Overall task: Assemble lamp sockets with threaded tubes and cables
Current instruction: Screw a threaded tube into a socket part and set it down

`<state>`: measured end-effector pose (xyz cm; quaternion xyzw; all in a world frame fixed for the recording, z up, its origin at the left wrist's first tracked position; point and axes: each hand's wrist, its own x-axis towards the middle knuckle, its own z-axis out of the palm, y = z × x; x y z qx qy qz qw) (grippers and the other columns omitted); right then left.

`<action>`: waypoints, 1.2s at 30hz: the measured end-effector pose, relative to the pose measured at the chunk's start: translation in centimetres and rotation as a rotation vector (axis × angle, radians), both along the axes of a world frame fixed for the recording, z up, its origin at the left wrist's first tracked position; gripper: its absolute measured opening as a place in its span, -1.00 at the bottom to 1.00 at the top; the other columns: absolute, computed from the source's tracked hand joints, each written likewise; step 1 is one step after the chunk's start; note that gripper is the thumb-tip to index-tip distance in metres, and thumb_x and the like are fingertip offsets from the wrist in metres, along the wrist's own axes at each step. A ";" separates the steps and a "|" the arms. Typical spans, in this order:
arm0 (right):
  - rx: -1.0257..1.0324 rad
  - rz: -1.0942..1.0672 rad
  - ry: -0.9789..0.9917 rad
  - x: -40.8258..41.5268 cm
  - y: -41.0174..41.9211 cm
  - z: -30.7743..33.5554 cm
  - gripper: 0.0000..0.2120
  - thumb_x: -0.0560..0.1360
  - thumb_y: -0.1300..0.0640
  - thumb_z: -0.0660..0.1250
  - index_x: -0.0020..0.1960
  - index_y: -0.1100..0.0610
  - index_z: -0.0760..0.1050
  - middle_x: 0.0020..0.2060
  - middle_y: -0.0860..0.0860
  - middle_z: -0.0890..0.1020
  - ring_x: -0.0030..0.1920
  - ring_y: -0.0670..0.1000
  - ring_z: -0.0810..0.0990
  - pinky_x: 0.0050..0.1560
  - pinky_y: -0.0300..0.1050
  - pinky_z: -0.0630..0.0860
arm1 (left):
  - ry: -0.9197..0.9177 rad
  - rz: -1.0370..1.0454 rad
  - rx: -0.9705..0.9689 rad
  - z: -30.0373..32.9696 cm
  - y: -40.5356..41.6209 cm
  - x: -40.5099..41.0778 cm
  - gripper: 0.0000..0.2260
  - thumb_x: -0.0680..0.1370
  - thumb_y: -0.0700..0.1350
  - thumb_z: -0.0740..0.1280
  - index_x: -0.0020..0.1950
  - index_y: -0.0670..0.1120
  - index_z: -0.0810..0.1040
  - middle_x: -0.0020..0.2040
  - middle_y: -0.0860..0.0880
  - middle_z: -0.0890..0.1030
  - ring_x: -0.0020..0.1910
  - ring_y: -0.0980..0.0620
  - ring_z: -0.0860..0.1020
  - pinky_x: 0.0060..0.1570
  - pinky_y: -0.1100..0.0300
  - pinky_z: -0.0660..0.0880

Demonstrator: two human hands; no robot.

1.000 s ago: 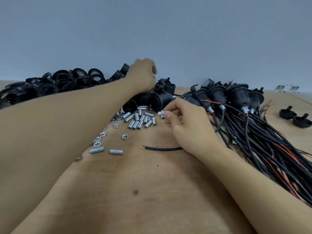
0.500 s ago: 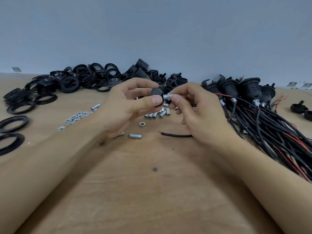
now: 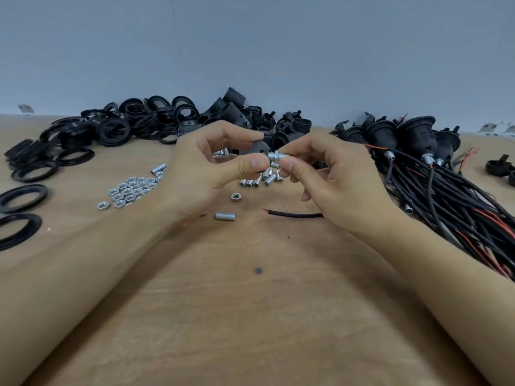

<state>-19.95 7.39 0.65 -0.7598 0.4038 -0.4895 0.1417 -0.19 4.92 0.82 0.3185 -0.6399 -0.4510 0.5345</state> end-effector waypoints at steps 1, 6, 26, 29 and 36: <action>-0.033 -0.007 0.027 0.0 0.1 0.1 -0.95 0.57 0.15 0.36 0.00 0.07 0.59 -0.23 -0.12 0.63 -0.18 -0.03 0.61 -0.29 -0.01 0.58 | -0.007 -0.007 -0.001 0.1 0.0 0.1 -0.80 0.35 -0.06 0.58 -0.04 0.01 0.71 -0.06 -0.11 0.69 -0.06 -0.15 0.68 -0.05 -0.01 0.63; -0.221 -0.037 0.178 0.3 0.4 0.4 -0.91 0.54 0.21 0.38 0.00 0.21 0.63 -0.27 -0.13 0.58 -0.30 -0.11 0.53 -0.24 -0.07 0.53 | -0.021 -0.060 0.157 0.7 0.3 0.1 -0.64 0.34 0.16 0.48 -0.13 -0.13 0.64 -0.31 -0.08 0.62 -0.39 -0.02 0.63 -0.38 0.25 0.56; -0.017 0.081 -0.095 0.3 0.0 0.1 -0.90 0.56 0.25 0.34 0.00 0.11 0.59 -0.26 -0.14 0.64 -0.25 -0.12 0.66 -0.27 -0.29 0.61 | 0.020 -0.196 0.397 0.6 0.1 -0.1 -0.64 0.39 0.08 0.41 -0.04 -0.19 0.70 -0.12 -0.20 0.72 -0.27 -0.01 0.68 -0.33 0.31 0.57; 0.033 0.059 -0.120 0.3 0.0 0.1 -0.93 0.56 0.20 0.35 -0.06 0.07 0.60 -0.28 -0.08 0.64 -0.28 -0.07 0.65 -0.30 -0.19 0.64 | 0.103 -0.194 0.325 0.3 0.0 0.0 -0.74 0.38 -0.06 0.44 0.00 -0.15 0.70 -0.09 -0.14 0.72 -0.17 -0.04 0.69 -0.15 0.20 0.63; 0.017 -0.121 0.009 1.2 0.0 -0.5 -0.63 0.63 -0.02 0.17 -0.23 0.22 0.43 -0.43 0.11 0.52 -0.42 0.09 0.56 -0.37 0.01 0.52 | 0.155 -0.206 0.182 0.5 0.1 -0.1 -0.73 0.25 -0.19 0.54 -0.06 -0.08 0.70 -0.06 -0.07 0.70 0.01 0.00 0.66 0.06 0.19 0.57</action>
